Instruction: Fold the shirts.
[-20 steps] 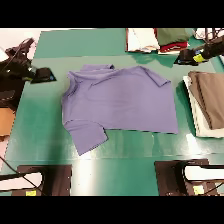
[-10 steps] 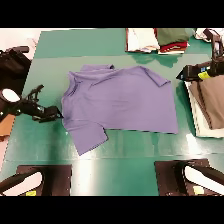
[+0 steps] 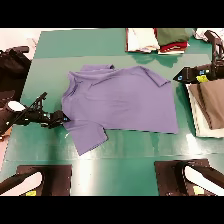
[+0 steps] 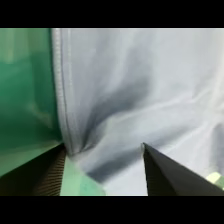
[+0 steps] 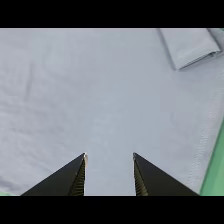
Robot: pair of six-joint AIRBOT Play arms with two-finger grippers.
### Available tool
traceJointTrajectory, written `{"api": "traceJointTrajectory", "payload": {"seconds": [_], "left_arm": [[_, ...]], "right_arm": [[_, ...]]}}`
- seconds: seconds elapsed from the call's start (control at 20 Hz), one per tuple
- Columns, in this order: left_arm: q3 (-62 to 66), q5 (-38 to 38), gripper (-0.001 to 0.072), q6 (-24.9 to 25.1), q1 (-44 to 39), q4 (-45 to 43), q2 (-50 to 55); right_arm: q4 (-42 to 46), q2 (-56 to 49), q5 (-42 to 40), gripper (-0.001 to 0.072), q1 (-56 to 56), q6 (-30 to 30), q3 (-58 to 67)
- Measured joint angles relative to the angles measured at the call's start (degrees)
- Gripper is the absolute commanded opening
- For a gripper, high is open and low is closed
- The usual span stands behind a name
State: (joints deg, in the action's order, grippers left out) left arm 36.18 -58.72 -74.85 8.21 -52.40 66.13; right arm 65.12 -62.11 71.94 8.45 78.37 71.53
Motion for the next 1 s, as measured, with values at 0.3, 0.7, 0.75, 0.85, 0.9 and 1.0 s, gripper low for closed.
{"api": "traceJointTrajectory", "payload": {"seconds": [0.3,0.7,0.75,0.85,0.9,1.0], "left_arm": [[0.44,1.95,0.0025,1.79,-0.04,1.90,-0.15],[6.14,-0.24,0.0025,3.08,-0.04,1.33,-8.07],[6.32,-0.70,0.0025,3.17,-0.04,1.01,-8.57],[6.58,-1.18,0.0025,3.21,-0.04,0.76,-9.25],[6.67,-1.42,0.0025,3.23,-0.04,0.57,-9.46],[6.78,-1.64,0.0025,3.26,-0.04,0.44,-9.70]], "right_arm": [[-0.85,0.11,2.01,0.0344,0.44,0.00,-0.11],[5.05,1.90,12.17,0.0575,14.53,0.00,-7.13],[5.11,2.58,12.41,0.0574,17.22,0.00,-10.54],[4.90,3.52,11.96,0.0514,21.51,0.00,-17.51],[4.50,3.85,11.26,0.0483,23.26,-0.04,-21.22],[4.04,4.24,9.51,0.0456,25.09,-0.20,-27.80]]}}
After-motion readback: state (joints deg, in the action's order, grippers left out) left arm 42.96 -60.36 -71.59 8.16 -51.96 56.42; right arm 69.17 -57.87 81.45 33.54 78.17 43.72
